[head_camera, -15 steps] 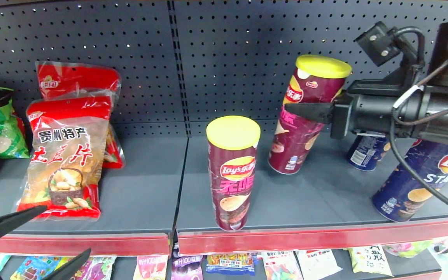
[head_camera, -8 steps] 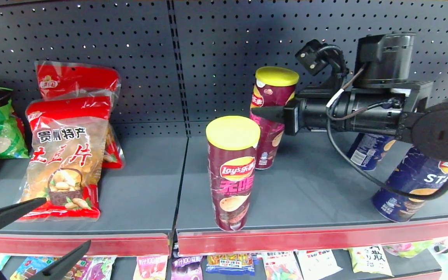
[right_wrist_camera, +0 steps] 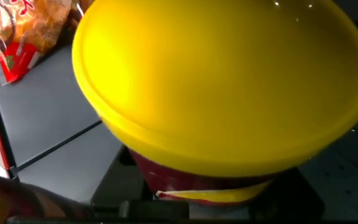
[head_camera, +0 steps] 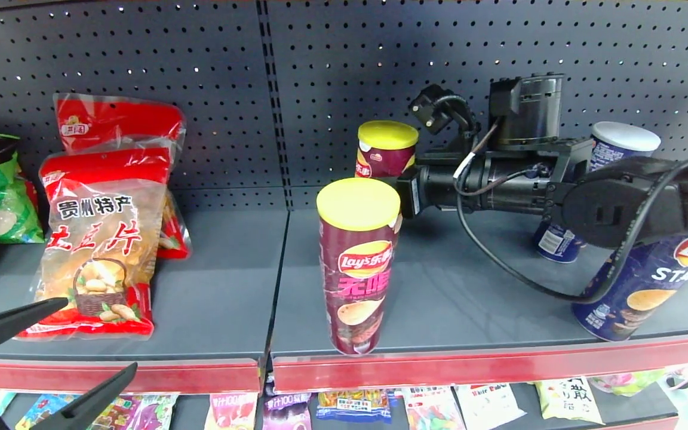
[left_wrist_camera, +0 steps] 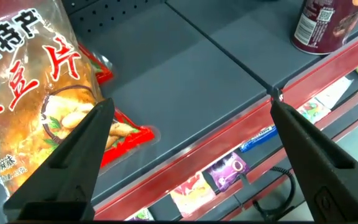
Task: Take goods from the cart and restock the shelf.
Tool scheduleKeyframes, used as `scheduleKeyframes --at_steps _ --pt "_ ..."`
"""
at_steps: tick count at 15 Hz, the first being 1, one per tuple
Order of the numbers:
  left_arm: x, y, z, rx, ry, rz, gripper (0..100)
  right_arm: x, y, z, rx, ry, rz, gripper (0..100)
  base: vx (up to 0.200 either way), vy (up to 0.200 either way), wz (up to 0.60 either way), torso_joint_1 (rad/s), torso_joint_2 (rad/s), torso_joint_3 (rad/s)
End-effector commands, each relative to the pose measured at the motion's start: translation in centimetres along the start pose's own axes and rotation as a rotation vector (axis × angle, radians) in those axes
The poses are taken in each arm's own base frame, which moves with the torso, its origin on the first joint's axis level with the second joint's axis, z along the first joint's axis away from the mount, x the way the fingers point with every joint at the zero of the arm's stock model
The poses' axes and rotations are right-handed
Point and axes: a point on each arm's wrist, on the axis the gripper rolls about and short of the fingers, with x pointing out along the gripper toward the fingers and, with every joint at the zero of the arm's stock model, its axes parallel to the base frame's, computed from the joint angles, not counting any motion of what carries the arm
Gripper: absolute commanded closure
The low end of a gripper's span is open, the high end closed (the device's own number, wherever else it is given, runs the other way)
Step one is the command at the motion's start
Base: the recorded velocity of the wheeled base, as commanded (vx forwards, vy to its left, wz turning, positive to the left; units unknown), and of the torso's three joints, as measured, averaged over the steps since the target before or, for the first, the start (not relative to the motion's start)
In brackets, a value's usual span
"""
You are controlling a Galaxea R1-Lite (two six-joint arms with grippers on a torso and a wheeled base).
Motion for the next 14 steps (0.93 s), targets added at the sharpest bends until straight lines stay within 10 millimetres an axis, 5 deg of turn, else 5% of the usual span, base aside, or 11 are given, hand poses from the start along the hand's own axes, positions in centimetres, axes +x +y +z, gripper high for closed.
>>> scheduleKeyframes --at_steps 1,9,10,14 --pt "0.0 0.0 0.1 0.0 -0.002 0.001 0 0.8 -0.2 -0.3 -0.009 -0.023 -0.006 100 0.0 0.0 0.0 0.0 0.0 0.0" --pt "0.1 0.0 0.1 0.0 0.0 -0.001 0 1.2 -0.1 -0.6 -0.013 -0.037 -0.007 100 0.0 0.0 0.0 0.0 0.0 0.0" --pt "0.1 0.0 0.1 0.0 0.001 -0.003 0 1.2 0.0 -0.9 -0.01 -0.029 -0.002 0 0.0 0.0 0.0 0.0 0.0 0.0" --pt "0.1 0.0 0.0 -0.001 0.003 -0.004 0 0.9 1.1 -1.0 -0.002 -0.012 -0.003 0 0.0 0.0 0.0 0.0 0.0 0.0"
